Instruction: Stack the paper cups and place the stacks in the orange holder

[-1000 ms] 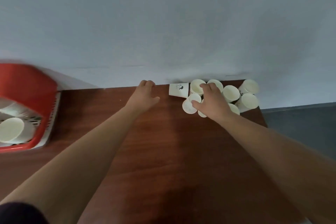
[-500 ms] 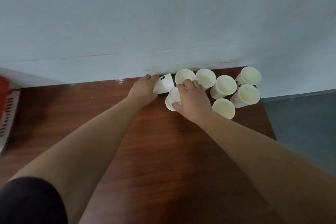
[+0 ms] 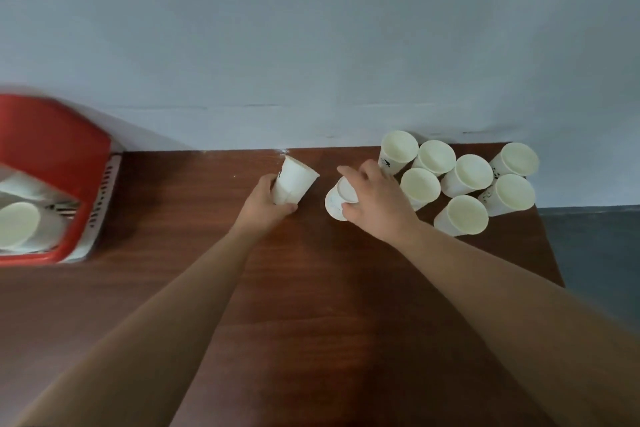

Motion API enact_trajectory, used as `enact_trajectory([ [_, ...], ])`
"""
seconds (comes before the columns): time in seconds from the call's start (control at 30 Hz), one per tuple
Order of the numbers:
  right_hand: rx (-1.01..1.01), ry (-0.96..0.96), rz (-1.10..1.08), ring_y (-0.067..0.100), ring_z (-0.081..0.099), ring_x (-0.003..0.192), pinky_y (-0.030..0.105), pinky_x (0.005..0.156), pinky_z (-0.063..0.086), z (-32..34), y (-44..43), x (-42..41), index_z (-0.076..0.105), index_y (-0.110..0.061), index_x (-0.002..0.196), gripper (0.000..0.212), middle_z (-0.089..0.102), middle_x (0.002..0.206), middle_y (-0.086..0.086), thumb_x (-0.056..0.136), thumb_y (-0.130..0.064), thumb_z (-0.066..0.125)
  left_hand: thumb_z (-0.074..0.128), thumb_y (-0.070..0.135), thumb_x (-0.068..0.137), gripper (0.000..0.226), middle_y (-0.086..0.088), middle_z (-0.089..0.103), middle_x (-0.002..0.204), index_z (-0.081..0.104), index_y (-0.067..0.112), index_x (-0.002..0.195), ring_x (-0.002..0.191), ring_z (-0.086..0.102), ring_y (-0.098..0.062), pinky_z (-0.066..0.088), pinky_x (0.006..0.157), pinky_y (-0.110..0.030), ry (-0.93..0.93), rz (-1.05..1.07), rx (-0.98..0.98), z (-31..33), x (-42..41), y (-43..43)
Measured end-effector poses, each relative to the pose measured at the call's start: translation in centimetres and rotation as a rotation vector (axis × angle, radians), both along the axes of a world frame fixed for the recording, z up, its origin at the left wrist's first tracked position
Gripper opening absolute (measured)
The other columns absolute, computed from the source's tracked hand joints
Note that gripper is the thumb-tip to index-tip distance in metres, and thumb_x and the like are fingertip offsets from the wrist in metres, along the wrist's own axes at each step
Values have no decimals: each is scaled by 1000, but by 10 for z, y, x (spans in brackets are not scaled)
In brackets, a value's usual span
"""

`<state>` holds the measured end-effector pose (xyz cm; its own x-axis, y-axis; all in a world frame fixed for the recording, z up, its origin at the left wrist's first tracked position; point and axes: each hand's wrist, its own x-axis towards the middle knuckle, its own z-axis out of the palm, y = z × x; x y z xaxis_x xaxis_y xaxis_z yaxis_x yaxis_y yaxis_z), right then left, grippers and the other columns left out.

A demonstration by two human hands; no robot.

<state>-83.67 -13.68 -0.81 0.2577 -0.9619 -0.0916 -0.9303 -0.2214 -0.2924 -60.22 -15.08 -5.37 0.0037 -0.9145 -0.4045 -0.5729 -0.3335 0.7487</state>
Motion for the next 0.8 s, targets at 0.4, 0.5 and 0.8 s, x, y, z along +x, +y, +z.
enact_trajectory([
  [0.4,348,-582,-282,15,60,91,34,72,51,107,16,150,41,-21,115,50,57,111,-2,76,-30,72,77,6,83,110,0,61,130,5,47,155,118,61,-11,51,80,-12,405,69,-26,79,147,87],
  [0.5,428,-587,-127,12,60,90,35,79,54,122,26,199,29,-37,140,79,56,113,-6,75,-24,71,79,9,83,108,9,52,140,8,44,156,126,54,-8,48,91,-17,430,118,-86,103,185,103],
  [0.8,509,-672,-50,8,59,94,26,75,52,125,36,330,29,-35,148,72,54,128,-4,88,-37,69,61,45,95,55,10,58,132,38,32,143,112,58,8,47,85,-10,426,276,-225,141,288,141],
])
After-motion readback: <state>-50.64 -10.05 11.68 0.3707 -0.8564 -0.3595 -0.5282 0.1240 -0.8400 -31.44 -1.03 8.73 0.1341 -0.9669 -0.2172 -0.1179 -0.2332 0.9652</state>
